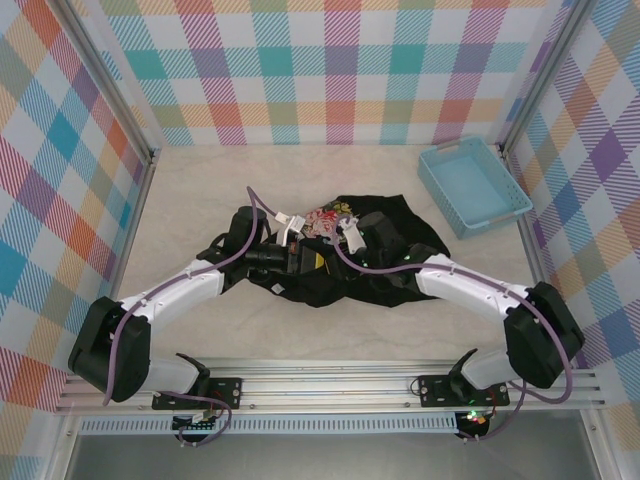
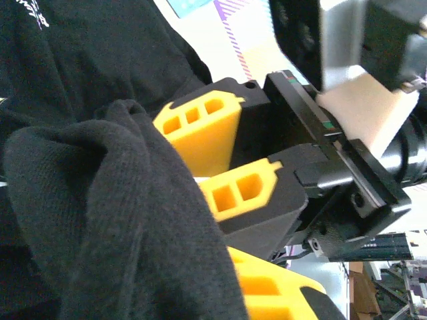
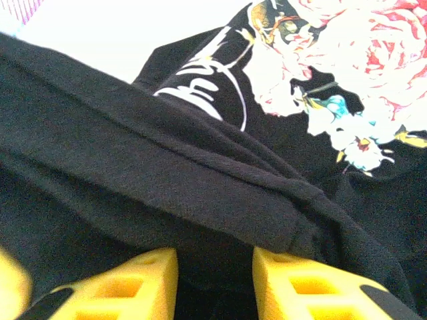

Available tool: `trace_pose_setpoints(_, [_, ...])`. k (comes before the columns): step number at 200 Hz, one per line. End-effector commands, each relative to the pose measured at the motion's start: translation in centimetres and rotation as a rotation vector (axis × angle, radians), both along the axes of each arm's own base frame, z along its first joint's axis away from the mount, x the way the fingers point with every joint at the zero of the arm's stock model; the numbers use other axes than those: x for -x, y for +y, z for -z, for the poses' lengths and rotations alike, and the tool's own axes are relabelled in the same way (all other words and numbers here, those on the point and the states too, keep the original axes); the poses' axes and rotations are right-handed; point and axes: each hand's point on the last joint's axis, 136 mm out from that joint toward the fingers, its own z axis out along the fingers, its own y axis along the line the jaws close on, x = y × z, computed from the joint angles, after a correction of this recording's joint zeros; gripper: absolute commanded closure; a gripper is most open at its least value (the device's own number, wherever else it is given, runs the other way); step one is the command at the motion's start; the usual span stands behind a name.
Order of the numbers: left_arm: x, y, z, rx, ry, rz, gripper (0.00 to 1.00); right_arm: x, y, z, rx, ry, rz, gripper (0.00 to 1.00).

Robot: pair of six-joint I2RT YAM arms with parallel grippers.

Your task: Fold the inside-out t-shirt

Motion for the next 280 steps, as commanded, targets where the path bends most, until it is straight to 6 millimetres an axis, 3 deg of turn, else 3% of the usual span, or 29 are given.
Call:
trace_pose_setpoints(1, [-0.2, 0.1, -1.8, 0.024, -0.054, 0.01, 1.0, -0.8, 0.7, 0.2, -0.028, -0.002, 0.024, 0.6])
trace_pose_setpoints(34, [-0.1, 0.1, -1.9, 0.028, -0.054, 0.012, 1.0, -0.7, 1.9, 0.4, -0.084, 0.015, -0.01, 0.53])
trace_pose_setpoints(51, [-0.1, 0.1, -2.0, 0.03, -0.057, 0.011, 1.0, -1.2, 2.4, 1.0, -0.087, 0.014, -0.01, 0.55])
trace_pose_setpoints(64, [-0.1, 0.2, -2.2, 0.031, -0.062, 0.007, 1.0, -1.5, 2.5, 1.3, -0.073, 0.012, -0.006, 0.65])
trace_pose_setpoints(80, [-0.1, 0.4, -2.3, 0.02, -0.073, -0.009, 1.0, -1.7, 2.4, 1.1, -0.063, -0.005, -0.003, 0.87])
trace_pose_setpoints(96, [-0.3, 1.0, -1.9, -0.015, -0.081, -0.038, 1.0, -1.5, 1.8, 0.3, -0.055, -0.035, -0.011, 1.0])
trace_pose_setpoints(143, [-1.9, 3.3, 0.2, -0.165, -0.112, -0.183, 1.0, 1.0, -0.9, -3.1, -0.188, 0.021, -0.086, 1.0])
trace_pose_setpoints(181, [-3.3, 4.6, 1.1, -0.245, -0.135, -0.281, 0.95, 3.3, -0.6, -6.5, -0.363, 0.076, -0.202, 1.0])
trace_pose_setpoints(202, [-3.6, 5.1, 1.7, -0.287, -0.129, -0.298, 0.84, 3.3, -0.2, -7.5, -0.432, 0.097, -0.22, 1.0])
trace_pose_setpoints(216, [-3.7, 5.8, 2.1, -0.337, -0.131, -0.323, 0.7, 3.1, -0.1, -8.1, -0.479, 0.109, -0.225, 1.0])
trace_pose_setpoints(245, [-3.5, 9.2, 3.8, -0.512, -0.127, -0.436, 0.49, 2.5, 0.5, -9.1, -0.571, 0.15, -0.23, 1.0])
trace_pose_setpoints(264, [-3.1, 10.8, 3.4, -0.573, -0.158, -0.487, 0.4, 1.9, 0.8, -9.3, -0.591, 0.173, -0.218, 1.0])
trace_pose_setpoints(280, [-2.3, 11.1, 1.6, -0.552, -0.229, -0.499, 0.34, 1.2, 0.8, -9.3, -0.597, 0.197, -0.182, 1.0])
